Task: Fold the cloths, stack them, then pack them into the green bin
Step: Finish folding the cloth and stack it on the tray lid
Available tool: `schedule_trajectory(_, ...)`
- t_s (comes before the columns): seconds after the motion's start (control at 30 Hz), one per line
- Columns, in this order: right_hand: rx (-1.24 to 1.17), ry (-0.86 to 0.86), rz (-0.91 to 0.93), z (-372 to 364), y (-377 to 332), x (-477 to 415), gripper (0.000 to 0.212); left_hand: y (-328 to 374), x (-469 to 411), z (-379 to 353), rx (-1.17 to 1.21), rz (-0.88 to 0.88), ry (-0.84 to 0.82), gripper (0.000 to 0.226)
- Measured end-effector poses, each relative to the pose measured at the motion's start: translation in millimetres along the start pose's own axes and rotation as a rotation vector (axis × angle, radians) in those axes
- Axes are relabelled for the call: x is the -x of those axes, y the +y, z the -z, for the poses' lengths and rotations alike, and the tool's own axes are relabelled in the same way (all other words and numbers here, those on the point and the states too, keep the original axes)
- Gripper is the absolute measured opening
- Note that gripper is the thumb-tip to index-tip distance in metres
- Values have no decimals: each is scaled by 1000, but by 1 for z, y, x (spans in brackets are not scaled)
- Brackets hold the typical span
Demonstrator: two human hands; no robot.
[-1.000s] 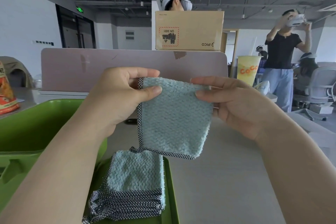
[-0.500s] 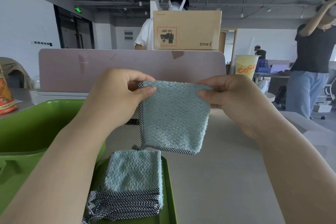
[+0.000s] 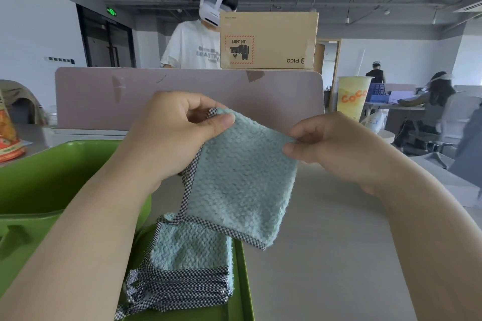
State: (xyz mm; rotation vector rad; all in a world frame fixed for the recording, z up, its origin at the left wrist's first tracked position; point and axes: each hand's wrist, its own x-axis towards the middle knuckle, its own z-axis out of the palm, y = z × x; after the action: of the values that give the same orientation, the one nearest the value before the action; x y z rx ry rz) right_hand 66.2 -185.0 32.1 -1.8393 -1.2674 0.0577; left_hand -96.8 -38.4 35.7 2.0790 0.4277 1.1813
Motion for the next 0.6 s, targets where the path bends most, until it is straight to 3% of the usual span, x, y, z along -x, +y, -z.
schedule_trajectory(0.03,27,-46,7,-2,-2,1,7,0,1,-1,-19,7,-31,4)
schedule_trajectory(0.13,-10,-161,61,-8,-12,5,18,3,4,-4,-53,20,-134,6)
schedule_trajectory(0.27,1,-196,166,-18,-30,13,27,11,9,-4,-57,3,-227,30)
schedule_trajectory(0.43,112,-200,216,-21,-30,12,36,16,12,1,-55,2,-238,34)
schedule_trajectory(0.6,59,-175,185,-20,-24,8,44,15,9,5,39,47,-168,28)
